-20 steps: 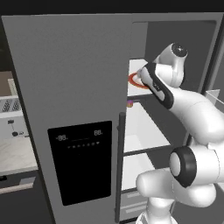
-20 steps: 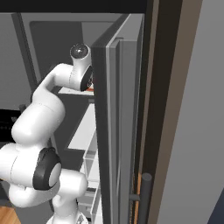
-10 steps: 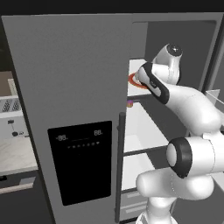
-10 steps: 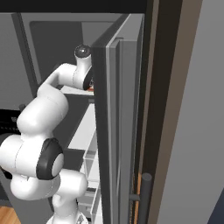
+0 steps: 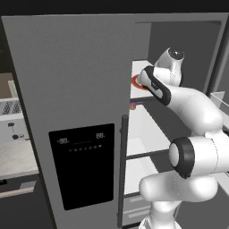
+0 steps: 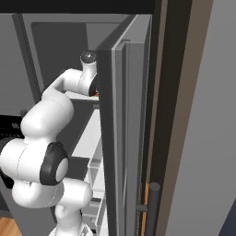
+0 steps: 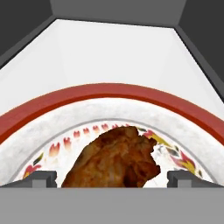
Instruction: Retrieve the chicken drumstick from the fridge and place it on the saucepan with marinade on the stove.
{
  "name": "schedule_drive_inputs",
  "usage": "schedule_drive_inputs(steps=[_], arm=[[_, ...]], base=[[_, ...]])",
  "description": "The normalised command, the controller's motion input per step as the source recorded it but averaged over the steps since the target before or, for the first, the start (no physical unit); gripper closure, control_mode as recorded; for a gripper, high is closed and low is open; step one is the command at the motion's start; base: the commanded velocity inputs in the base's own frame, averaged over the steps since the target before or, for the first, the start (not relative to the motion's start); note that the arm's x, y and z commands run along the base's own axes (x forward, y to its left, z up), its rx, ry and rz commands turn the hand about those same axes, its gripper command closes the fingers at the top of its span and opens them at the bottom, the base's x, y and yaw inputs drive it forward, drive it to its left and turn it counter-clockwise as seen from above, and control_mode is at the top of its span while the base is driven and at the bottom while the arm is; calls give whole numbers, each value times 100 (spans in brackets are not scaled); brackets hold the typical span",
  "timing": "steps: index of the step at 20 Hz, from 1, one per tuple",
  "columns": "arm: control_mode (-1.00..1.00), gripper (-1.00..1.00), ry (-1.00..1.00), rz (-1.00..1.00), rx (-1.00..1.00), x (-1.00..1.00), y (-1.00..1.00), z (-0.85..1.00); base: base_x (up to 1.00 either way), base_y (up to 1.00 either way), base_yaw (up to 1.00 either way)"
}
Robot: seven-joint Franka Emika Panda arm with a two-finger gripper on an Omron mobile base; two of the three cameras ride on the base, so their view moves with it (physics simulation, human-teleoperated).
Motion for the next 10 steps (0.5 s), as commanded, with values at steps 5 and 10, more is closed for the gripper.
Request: schedule_drive_inputs(steps=[5,10], arm=[[-100,-100,0,0,0,3,-1,-14],[-100,-100,0,0,0,0,0,-13]], base=[[0,0,0],[0,0,0]])
